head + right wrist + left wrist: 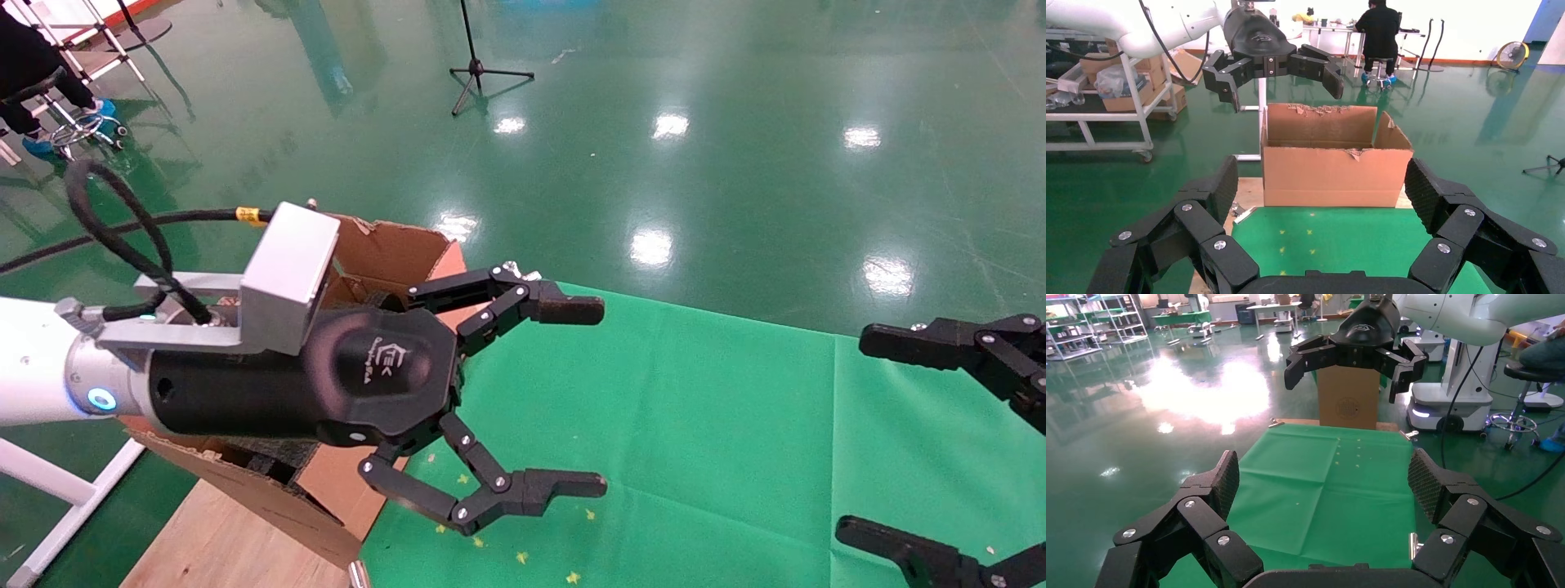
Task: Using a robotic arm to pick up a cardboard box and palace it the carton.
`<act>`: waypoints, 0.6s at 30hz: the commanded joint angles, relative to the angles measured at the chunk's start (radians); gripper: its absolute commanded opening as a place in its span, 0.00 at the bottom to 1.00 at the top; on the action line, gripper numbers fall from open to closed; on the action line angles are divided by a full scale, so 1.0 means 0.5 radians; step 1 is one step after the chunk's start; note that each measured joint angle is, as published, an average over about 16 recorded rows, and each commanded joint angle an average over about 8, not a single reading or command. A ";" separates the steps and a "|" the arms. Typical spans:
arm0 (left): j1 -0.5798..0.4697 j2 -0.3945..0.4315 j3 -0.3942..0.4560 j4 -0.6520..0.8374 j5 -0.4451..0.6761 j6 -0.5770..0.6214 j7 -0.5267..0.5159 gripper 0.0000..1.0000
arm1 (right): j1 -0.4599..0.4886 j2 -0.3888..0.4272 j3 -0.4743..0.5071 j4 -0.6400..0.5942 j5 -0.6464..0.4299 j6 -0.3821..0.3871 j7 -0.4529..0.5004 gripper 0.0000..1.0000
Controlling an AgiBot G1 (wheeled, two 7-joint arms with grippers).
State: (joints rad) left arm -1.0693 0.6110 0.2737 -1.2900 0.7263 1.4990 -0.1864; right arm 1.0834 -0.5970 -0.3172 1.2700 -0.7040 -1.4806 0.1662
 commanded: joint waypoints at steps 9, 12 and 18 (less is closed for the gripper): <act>-0.007 0.000 0.009 0.009 0.006 -0.006 -0.002 1.00 | 0.000 0.000 0.000 0.000 0.000 0.000 0.000 1.00; -0.008 0.000 0.010 0.011 0.007 -0.006 -0.002 1.00 | 0.000 0.000 0.000 0.000 0.000 0.000 0.000 1.00; -0.009 0.000 0.011 0.012 0.007 -0.007 -0.003 1.00 | 0.000 0.000 0.000 0.000 0.000 0.000 0.000 1.00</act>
State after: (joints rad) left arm -1.0738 0.6110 0.2793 -1.2842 0.7299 1.4956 -0.1877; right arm 1.0834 -0.5970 -0.3171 1.2700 -0.7040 -1.4807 0.1662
